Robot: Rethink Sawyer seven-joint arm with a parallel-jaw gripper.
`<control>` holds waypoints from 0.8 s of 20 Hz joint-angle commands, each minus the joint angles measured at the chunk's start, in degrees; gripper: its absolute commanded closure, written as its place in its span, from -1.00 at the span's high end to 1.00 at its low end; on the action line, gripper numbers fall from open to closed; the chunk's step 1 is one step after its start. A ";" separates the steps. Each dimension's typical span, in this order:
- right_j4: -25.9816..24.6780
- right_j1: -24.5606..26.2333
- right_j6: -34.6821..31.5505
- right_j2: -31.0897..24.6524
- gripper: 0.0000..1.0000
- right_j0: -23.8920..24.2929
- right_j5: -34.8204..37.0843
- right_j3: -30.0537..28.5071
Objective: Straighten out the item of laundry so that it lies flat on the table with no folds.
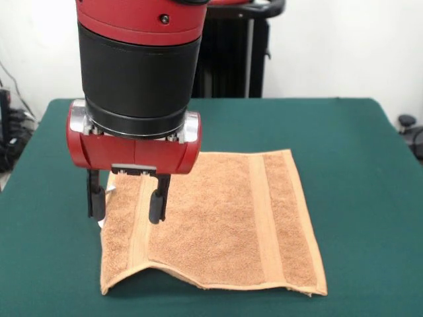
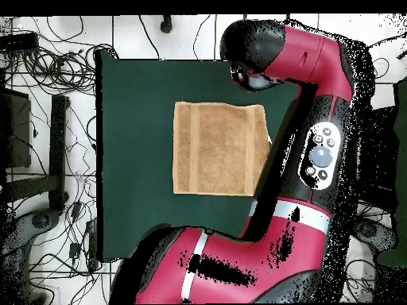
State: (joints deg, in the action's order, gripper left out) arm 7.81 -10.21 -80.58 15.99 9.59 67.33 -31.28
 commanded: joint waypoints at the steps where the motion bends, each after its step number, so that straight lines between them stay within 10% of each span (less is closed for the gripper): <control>1: -0.21 0.79 -10.32 -3.18 1.00 -2.14 6.75 -11.33; 16: -0.19 -0.39 -11.71 -2.70 1.00 -2.70 8.77 -13.45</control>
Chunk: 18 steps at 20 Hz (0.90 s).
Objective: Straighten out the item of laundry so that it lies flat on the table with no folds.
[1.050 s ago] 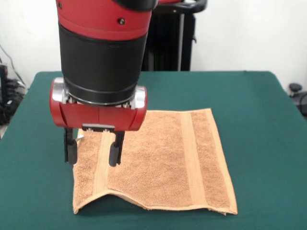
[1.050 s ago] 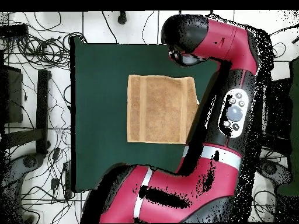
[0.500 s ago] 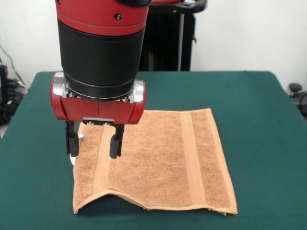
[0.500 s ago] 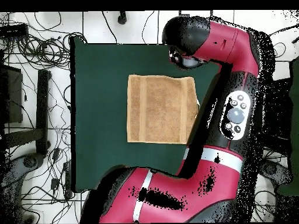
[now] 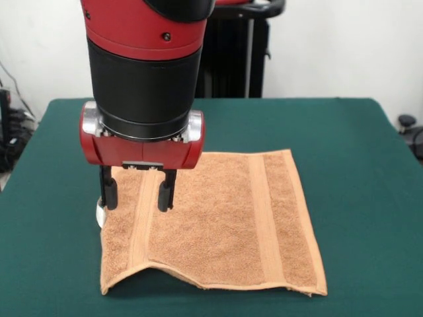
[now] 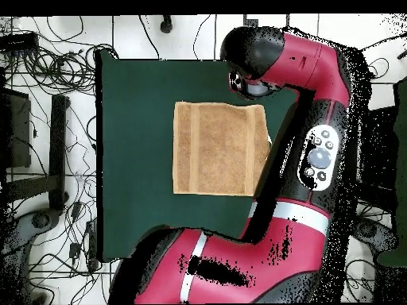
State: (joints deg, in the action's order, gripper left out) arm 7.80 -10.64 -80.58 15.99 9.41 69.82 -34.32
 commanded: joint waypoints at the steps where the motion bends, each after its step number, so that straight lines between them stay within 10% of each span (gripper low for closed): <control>1: -0.23 0.06 -11.64 -2.69 1.00 -2.54 6.23 -10.42; 18: -0.38 2.71 -10.57 -4.12 1.00 -2.30 2.76 -9.73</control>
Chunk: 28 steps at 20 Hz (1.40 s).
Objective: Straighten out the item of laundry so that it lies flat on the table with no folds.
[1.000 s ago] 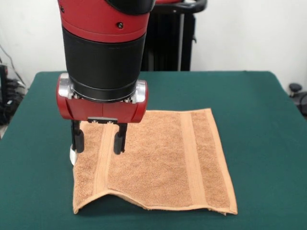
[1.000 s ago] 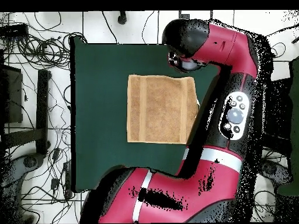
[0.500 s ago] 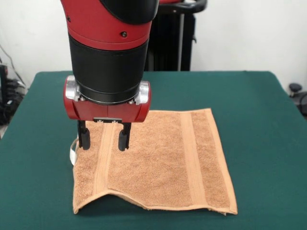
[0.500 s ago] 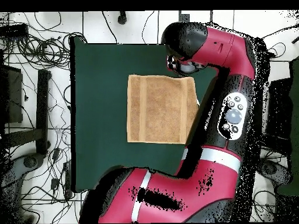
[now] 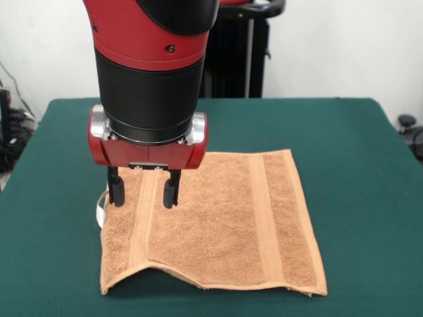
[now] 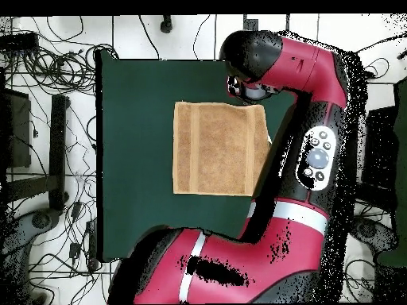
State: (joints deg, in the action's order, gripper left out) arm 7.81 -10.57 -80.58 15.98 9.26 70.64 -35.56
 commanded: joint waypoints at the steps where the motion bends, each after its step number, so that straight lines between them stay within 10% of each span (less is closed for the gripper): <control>1: -0.37 2.99 -10.82 -4.24 1.00 -2.12 1.24 -8.54; 28: -0.48 7.81 -13.15 -4.97 1.00 -2.45 -8.19 -8.02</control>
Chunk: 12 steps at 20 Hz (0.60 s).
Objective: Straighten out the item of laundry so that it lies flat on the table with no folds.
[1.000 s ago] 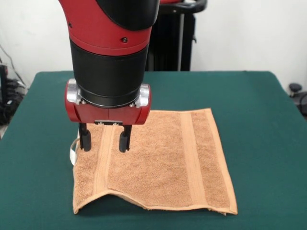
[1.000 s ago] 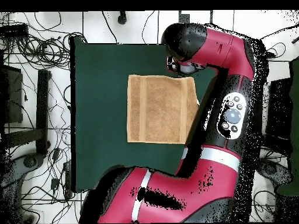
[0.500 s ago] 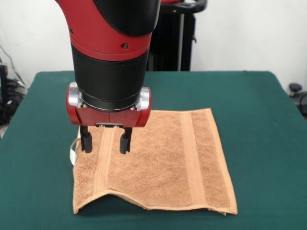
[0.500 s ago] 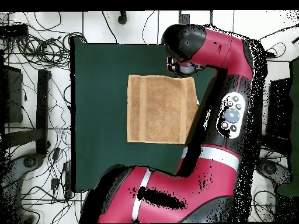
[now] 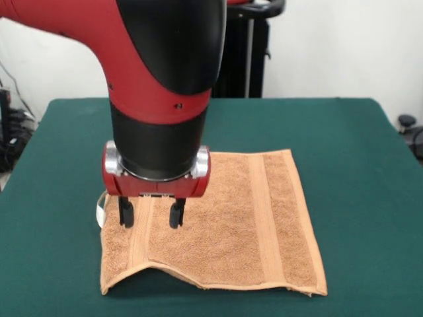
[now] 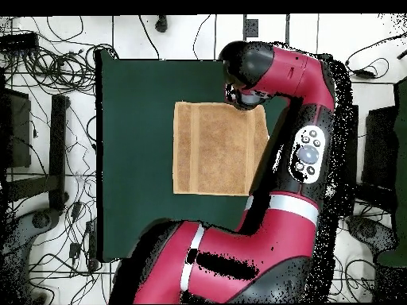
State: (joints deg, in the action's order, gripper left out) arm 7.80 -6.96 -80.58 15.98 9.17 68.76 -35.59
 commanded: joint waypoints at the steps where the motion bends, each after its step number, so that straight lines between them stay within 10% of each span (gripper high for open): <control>1: -0.43 4.85 -13.19 -4.96 1.00 -2.28 -6.54 -7.21; 12: 0.17 6.93 -12.95 -4.35 1.00 -2.36 -6.33 -4.52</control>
State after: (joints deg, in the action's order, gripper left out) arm 7.82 -2.37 -80.58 15.98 9.17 64.46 -35.54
